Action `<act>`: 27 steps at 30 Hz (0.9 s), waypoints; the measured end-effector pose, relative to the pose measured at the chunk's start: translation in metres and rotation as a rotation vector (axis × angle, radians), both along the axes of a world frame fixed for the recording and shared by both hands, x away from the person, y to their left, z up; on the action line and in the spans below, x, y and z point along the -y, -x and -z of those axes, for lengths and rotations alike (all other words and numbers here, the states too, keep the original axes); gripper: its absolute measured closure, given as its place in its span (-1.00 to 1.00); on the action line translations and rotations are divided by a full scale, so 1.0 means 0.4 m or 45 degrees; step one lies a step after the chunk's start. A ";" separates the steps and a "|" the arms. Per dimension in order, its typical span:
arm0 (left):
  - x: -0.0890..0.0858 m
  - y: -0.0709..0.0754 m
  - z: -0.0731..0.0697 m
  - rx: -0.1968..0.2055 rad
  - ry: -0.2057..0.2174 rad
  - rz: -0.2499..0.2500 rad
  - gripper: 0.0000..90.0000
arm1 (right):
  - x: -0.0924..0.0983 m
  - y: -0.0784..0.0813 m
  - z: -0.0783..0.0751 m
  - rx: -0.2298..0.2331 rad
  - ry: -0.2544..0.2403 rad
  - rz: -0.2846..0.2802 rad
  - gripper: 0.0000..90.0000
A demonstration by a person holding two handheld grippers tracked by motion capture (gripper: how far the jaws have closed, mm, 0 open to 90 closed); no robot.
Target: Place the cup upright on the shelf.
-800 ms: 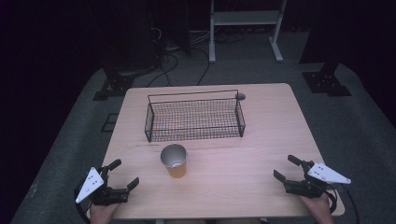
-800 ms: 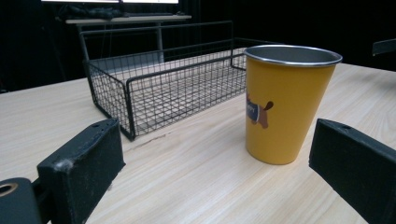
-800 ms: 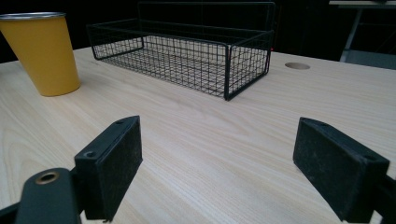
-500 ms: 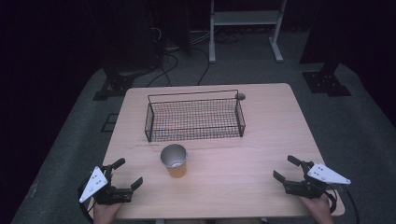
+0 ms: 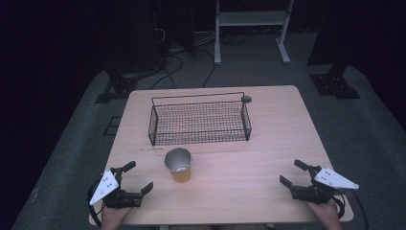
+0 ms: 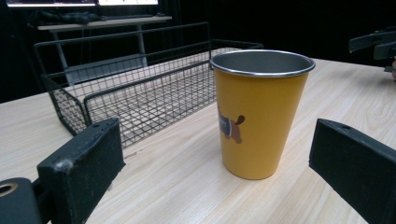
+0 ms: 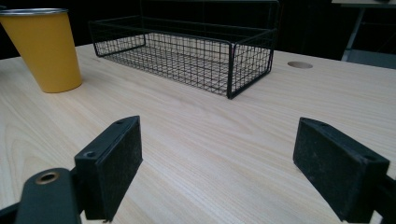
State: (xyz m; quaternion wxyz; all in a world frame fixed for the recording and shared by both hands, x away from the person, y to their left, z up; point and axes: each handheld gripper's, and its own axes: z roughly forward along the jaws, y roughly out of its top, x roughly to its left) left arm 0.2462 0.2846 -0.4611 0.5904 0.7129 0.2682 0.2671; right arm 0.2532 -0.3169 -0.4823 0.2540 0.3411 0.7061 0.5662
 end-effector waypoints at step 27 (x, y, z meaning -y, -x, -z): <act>0.106 -0.056 -0.005 -0.065 -0.135 0.114 -0.95 | 0.001 -0.001 0.000 -0.006 -0.006 -0.003 -0.67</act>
